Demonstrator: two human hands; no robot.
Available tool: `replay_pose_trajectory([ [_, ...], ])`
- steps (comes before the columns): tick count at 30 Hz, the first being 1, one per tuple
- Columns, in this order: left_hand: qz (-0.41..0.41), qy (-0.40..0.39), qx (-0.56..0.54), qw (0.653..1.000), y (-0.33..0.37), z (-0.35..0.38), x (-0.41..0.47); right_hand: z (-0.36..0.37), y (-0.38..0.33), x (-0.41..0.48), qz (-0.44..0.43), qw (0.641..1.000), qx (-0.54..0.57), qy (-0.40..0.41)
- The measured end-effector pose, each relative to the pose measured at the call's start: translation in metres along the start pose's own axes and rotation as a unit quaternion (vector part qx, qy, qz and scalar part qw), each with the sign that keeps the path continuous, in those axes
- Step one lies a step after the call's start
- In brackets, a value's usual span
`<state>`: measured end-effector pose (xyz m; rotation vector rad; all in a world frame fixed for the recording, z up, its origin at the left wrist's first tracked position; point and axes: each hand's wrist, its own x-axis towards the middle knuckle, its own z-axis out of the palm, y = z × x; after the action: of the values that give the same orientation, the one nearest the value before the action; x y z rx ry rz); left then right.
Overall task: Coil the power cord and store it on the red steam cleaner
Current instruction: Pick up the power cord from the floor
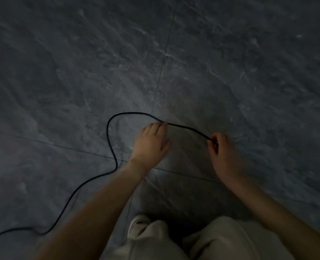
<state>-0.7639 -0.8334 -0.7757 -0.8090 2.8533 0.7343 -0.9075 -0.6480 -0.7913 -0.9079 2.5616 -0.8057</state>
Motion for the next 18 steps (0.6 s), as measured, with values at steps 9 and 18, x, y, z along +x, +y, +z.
replay_pose_trajectory([
  [9, 0.01, 0.038, -0.034, 0.999, 0.134, -0.264, -0.098, -0.231, -0.19, -0.056, 0.015, 0.995, 0.1, 0.012],
  [18, 0.016, 0.124, -0.054, 0.991, 0.266, -0.571, -0.236, -0.494, -0.433, -0.132, -0.04, 0.984, 0.17, -0.015],
])
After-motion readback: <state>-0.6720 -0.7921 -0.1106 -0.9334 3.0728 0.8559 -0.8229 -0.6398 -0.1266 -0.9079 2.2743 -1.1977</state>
